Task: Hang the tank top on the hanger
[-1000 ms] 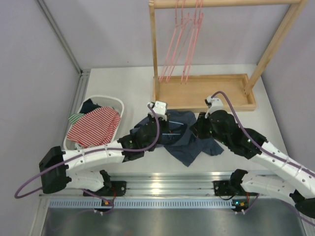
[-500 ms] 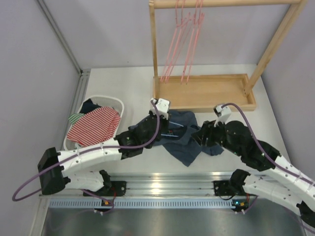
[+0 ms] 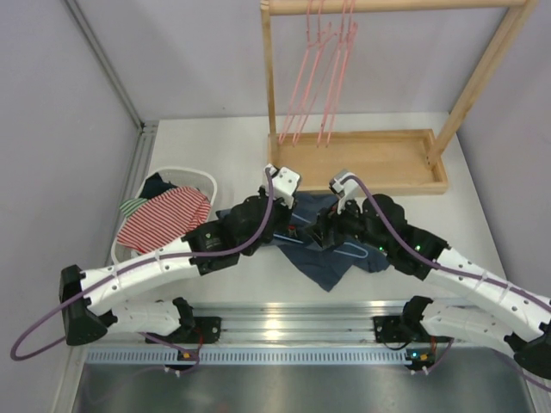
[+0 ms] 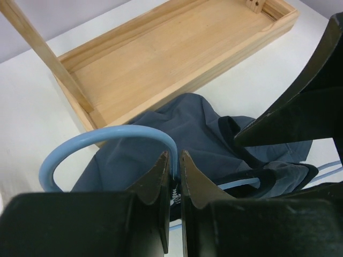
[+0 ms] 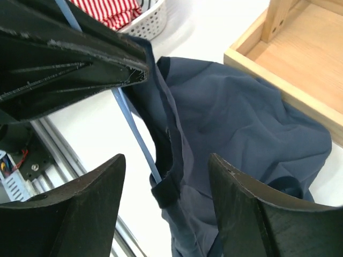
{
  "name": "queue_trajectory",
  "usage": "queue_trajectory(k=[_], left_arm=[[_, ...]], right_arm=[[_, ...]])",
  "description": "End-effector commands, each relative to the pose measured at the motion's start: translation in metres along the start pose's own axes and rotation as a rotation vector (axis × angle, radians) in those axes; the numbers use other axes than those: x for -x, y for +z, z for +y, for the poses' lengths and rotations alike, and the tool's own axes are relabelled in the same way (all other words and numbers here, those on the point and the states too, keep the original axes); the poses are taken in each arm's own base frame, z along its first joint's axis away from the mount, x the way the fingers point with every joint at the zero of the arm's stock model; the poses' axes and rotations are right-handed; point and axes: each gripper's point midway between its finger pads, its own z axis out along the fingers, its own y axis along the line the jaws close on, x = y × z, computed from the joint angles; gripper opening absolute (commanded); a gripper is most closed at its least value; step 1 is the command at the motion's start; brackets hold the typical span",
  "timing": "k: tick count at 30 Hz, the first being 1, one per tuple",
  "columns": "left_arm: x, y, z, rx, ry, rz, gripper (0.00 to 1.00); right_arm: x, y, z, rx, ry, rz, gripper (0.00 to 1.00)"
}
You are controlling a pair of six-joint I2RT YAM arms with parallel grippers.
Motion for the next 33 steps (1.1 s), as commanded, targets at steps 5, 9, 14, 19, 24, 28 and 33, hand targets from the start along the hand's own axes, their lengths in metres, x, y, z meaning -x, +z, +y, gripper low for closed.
queue_trajectory(k=[5, 9, 14, 19, 24, 28, 33], left_arm=[[0.052, -0.014, -0.013, -0.097, 0.064, -0.024, 0.00], [0.066, -0.016, -0.022, -0.134, 0.034, -0.041, 0.00], [0.087, -0.019, -0.033, -0.186, 0.001, -0.064, 0.00], [0.092, -0.014, -0.045, -0.225, -0.018, -0.065, 0.00], [0.098, -0.010, -0.051, -0.238, -0.044, -0.081, 0.00], [0.105, -0.007, -0.055, -0.244, -0.057, -0.097, 0.00], [0.116, -0.007, -0.055, -0.241, -0.080, -0.125, 0.00]], right_arm=[[0.043, -0.007, 0.035, 0.178, -0.065, -0.142, 0.66], [0.054, -0.006, 0.046, 0.234, -0.024, -0.199, 0.65], [0.072, -0.011, 0.052, 0.260, 0.035, -0.311, 0.65], [0.087, -0.009, 0.054, 0.263, 0.048, -0.348, 0.54], [0.087, -0.006, 0.050, 0.241, 0.067, -0.354, 0.39], [0.086, -0.009, 0.041, 0.195, 0.083, -0.370, 0.24], [0.081, -0.008, 0.039, 0.187, 0.088, -0.359, 0.18]])
